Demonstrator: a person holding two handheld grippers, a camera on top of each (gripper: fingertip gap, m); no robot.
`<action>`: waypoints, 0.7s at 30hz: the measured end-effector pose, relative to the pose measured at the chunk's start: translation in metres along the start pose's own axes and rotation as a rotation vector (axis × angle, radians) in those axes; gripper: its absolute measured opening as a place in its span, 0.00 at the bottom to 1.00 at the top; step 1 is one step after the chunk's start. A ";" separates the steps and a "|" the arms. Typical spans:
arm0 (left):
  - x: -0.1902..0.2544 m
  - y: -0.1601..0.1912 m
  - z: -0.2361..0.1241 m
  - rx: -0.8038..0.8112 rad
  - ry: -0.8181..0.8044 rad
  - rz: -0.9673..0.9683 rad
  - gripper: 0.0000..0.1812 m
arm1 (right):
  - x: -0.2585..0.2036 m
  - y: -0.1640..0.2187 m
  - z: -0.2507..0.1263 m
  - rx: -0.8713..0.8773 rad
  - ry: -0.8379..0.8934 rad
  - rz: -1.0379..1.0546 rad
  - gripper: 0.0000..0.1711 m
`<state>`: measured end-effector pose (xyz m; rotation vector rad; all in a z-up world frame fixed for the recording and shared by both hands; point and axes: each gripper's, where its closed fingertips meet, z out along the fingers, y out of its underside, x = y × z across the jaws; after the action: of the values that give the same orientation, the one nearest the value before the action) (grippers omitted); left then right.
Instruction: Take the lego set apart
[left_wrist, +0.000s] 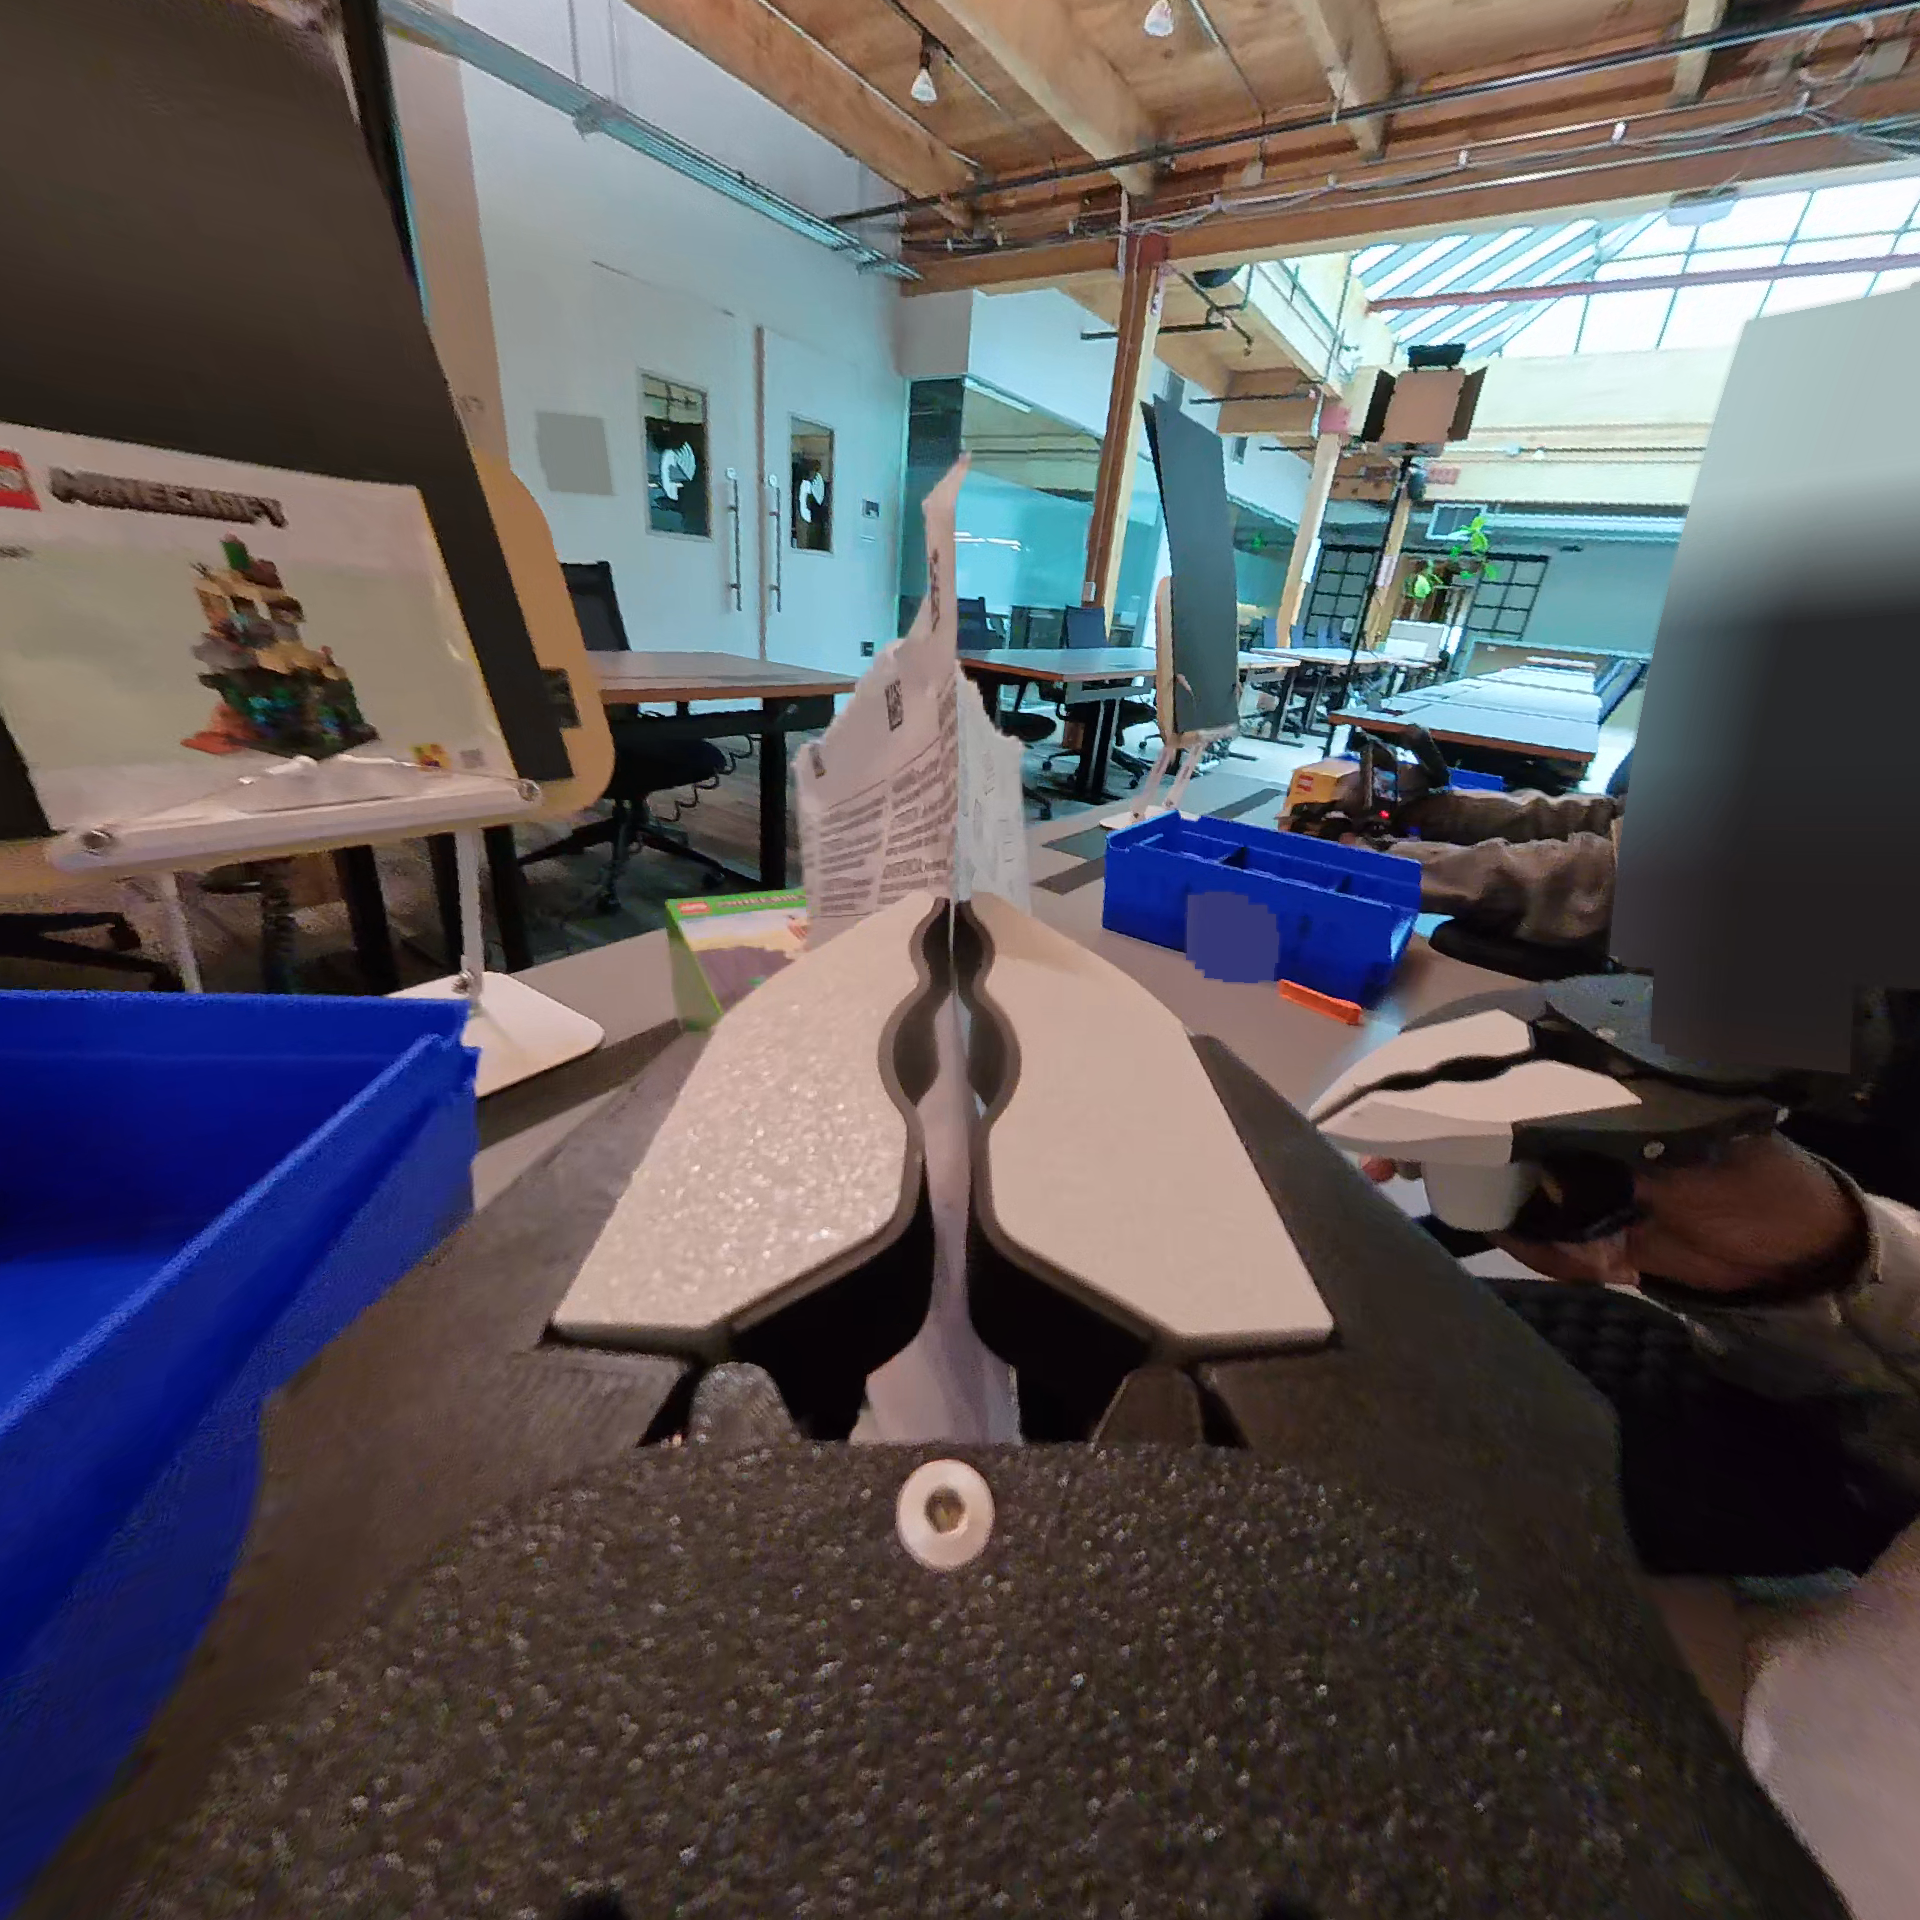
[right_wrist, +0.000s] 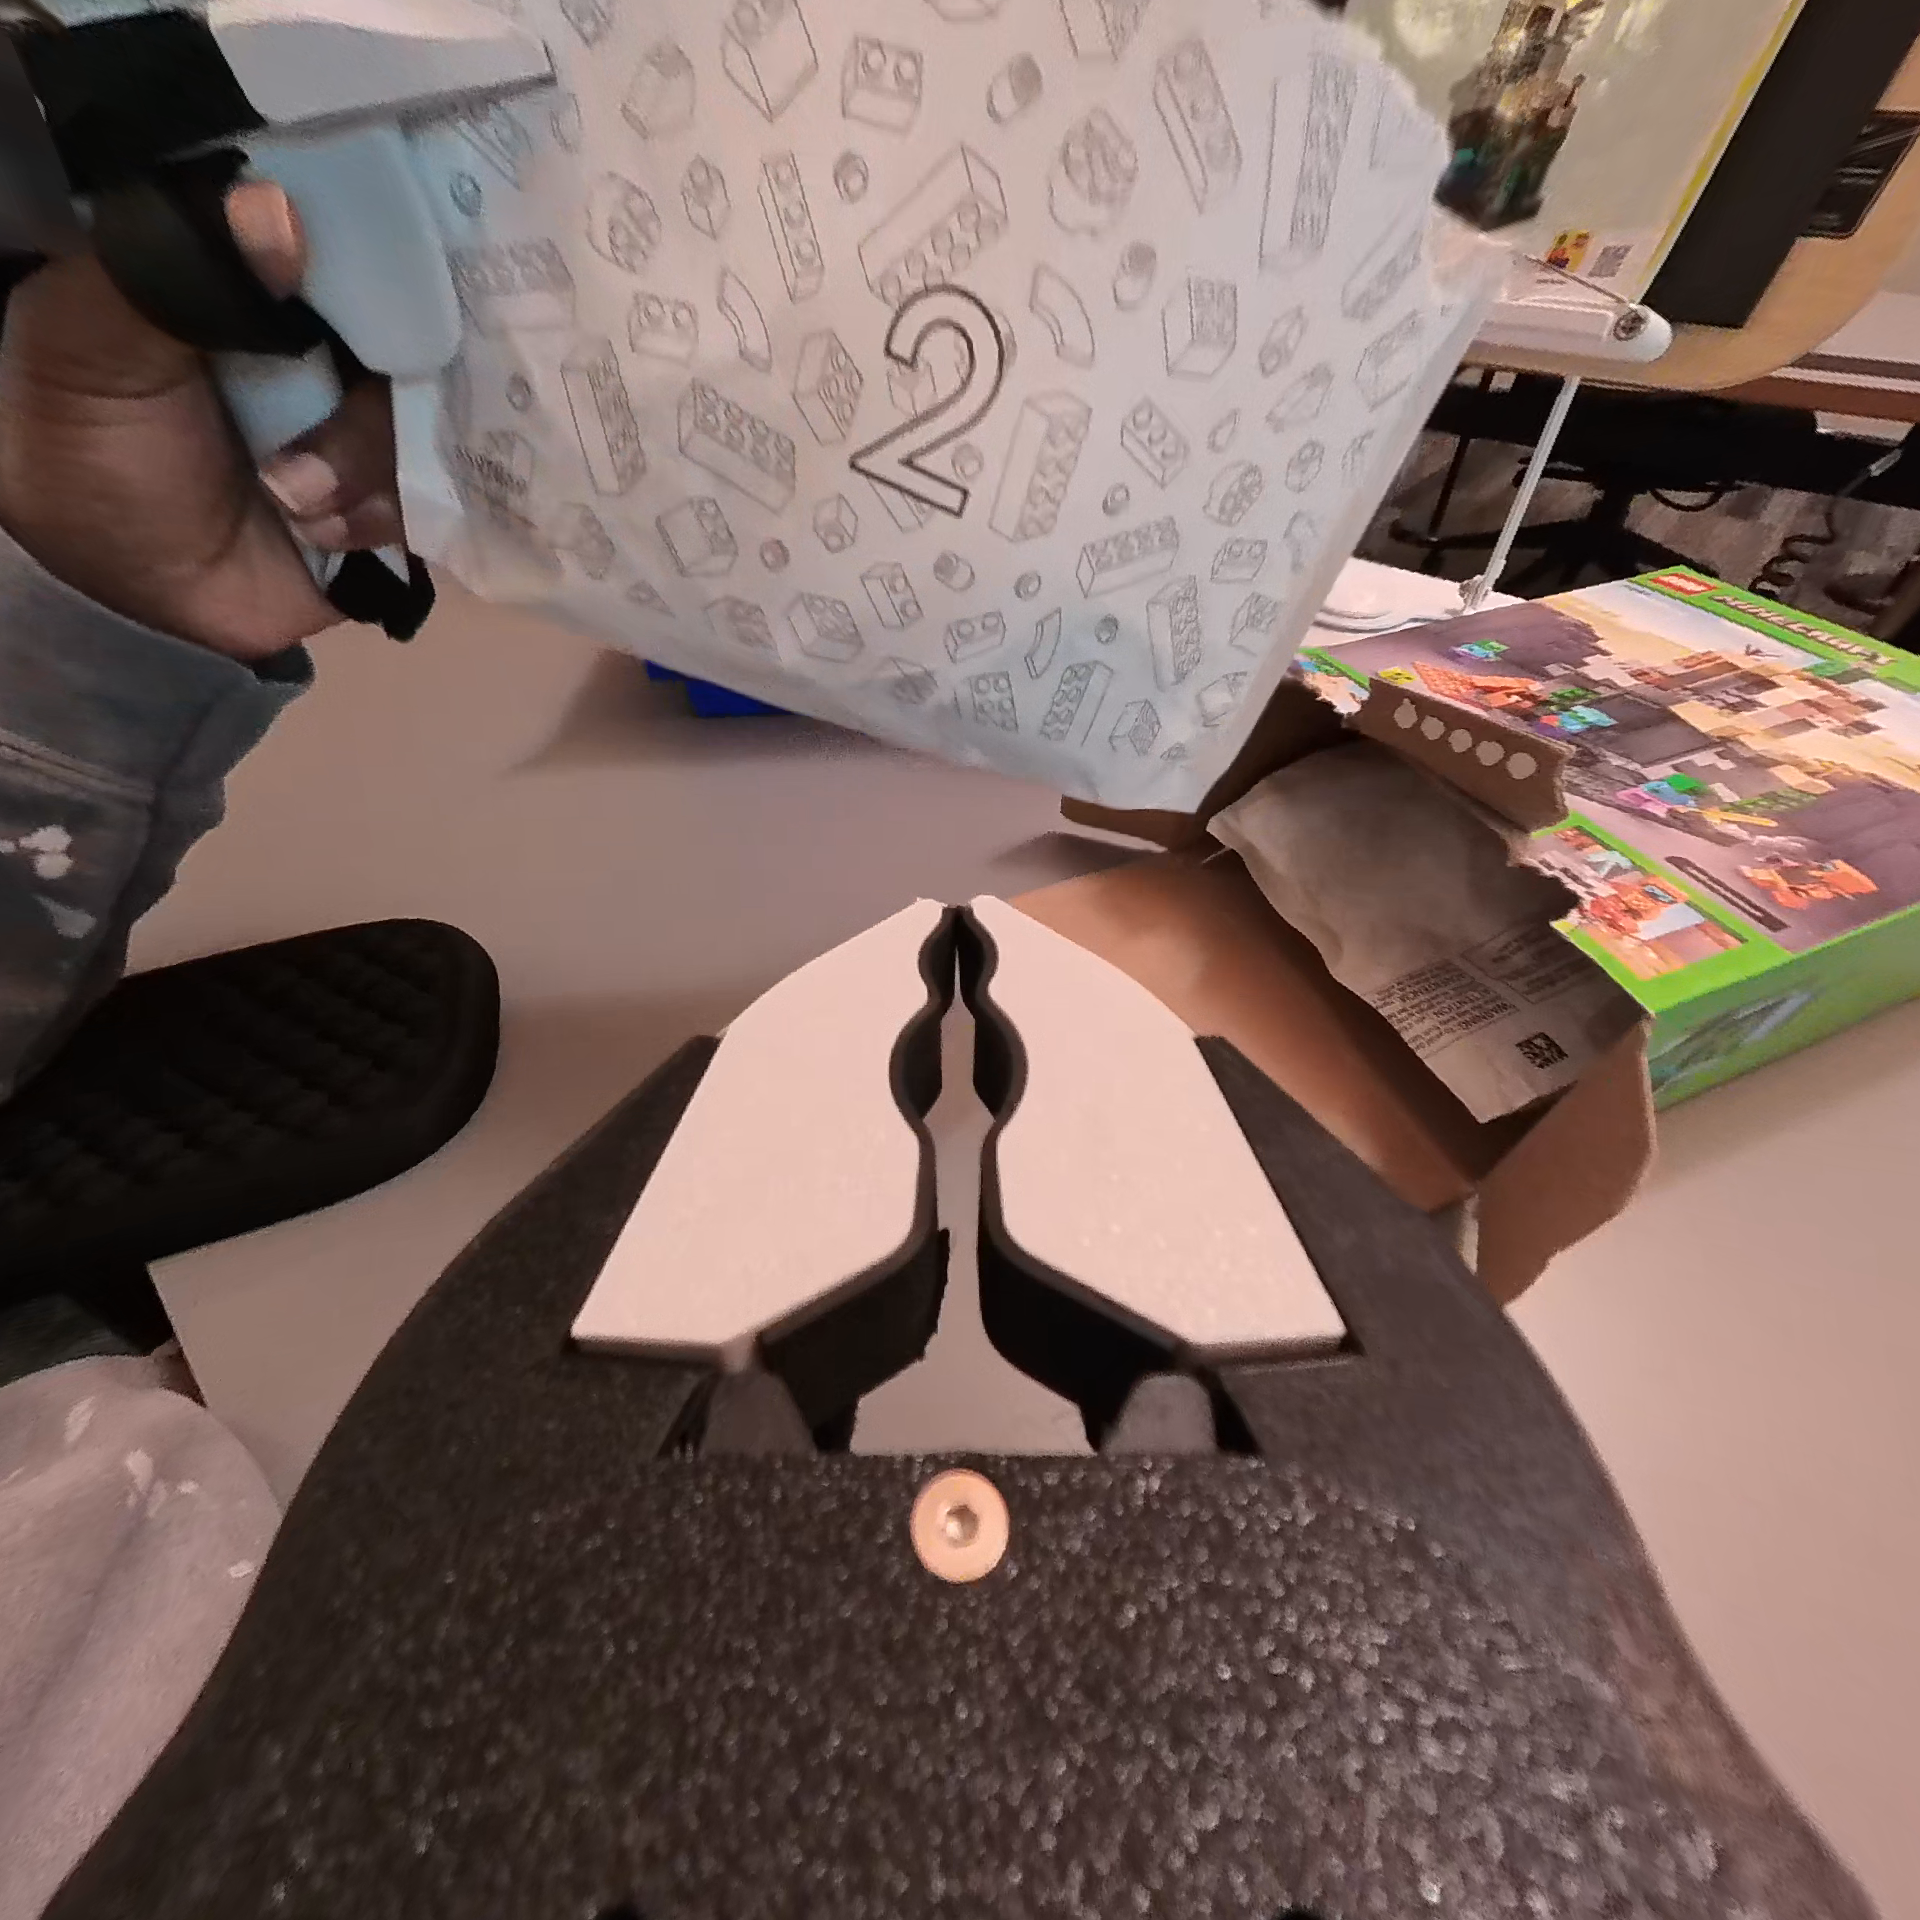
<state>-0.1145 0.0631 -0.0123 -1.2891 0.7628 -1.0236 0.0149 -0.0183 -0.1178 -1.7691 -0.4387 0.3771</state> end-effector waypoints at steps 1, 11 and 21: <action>0.002 0.006 0.001 -0.010 0.008 0.002 0.00 | 0.000 0.000 -0.001 0.000 0.001 0.000 0.00; 0.017 0.034 0.001 -0.050 0.076 0.106 0.00 | 0.018 0.006 -0.001 -0.009 0.056 -0.081 0.05; 0.032 0.039 0.000 -0.051 0.117 0.094 0.00 | 0.173 0.052 0.021 -0.242 0.396 -0.114 0.45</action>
<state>-0.0953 0.0333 -0.0480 -1.2332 0.9357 -1.0161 0.1616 0.0718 -0.1767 -1.9853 -0.3076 -0.1141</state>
